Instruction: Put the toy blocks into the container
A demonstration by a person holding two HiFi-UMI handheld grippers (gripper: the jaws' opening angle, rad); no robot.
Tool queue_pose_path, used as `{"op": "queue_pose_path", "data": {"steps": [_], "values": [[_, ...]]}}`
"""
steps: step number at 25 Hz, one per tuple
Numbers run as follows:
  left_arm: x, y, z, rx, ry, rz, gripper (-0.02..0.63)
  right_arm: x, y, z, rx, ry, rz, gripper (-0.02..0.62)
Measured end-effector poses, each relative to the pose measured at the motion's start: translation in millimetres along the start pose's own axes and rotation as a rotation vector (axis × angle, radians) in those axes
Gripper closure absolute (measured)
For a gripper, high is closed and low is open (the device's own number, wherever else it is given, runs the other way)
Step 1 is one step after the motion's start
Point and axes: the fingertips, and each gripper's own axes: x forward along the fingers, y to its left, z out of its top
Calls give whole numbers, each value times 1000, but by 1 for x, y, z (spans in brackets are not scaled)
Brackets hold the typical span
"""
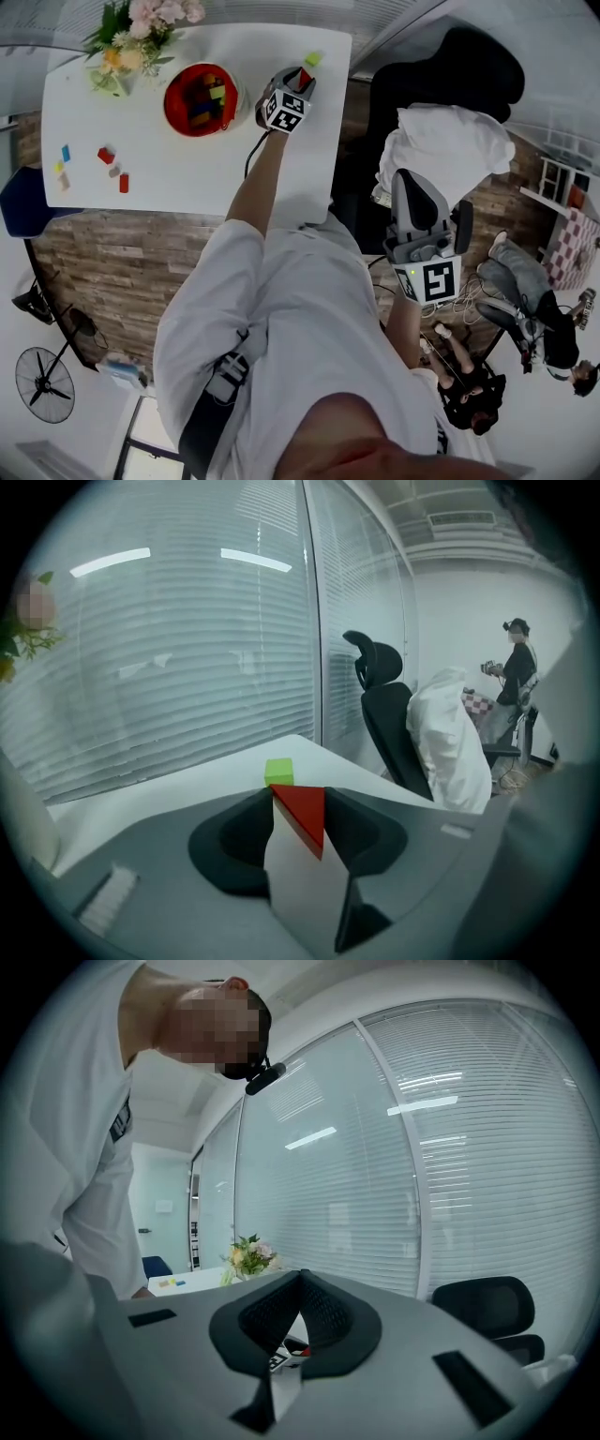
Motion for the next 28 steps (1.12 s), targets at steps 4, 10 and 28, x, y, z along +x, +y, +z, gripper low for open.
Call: {"op": "queue_pose_path", "data": {"steps": [4, 10, 28], "values": [[-41, 0, 20, -47, -113, -13, 470, 7, 6, 4, 0, -17, 20, 594], [-135, -5, 57, -40, -276, -7, 472, 22, 25, 14, -2, -59, 91, 594], [-376, 62, 111, -33, -504, 280, 472, 54, 89, 39, -4, -167, 278, 594]]}}
